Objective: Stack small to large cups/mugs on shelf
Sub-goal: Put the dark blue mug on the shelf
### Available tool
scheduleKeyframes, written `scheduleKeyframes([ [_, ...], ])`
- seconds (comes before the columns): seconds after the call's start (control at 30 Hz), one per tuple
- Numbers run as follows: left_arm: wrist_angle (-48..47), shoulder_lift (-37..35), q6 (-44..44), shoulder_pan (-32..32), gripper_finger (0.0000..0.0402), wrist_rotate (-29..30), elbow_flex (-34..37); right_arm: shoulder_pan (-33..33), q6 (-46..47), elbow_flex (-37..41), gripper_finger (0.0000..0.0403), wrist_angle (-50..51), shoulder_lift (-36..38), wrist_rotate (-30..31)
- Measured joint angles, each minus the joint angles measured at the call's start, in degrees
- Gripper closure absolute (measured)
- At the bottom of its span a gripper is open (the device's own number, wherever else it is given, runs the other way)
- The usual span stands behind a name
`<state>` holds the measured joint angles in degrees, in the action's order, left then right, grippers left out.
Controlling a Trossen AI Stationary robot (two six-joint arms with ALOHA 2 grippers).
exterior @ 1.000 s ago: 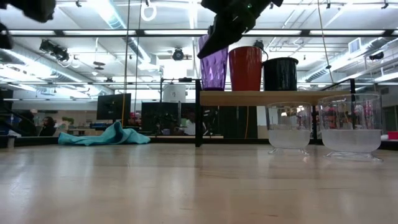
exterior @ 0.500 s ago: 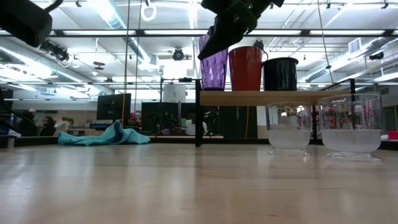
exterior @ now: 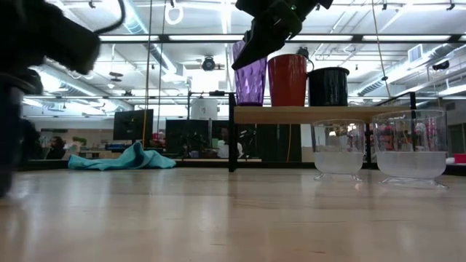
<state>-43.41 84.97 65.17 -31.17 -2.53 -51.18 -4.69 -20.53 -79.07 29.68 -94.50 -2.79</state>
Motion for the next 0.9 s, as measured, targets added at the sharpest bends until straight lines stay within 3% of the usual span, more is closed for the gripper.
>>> scheduleKeyframes([
  [0.47, 8.27, 0.24, -20.25, 12.98, 0.0349, 7.69, 0.02, 0.02, 4.62, 0.03, 0.0316, 6.16, 0.03, -0.33],
  [0.9, 22.44, 4.58, -37.52, 24.26, 0.0349, 8.14, 0.02, 3.55, 10.37, 0.09, 0.0316, 15.94, 5.41, -0.41],
])
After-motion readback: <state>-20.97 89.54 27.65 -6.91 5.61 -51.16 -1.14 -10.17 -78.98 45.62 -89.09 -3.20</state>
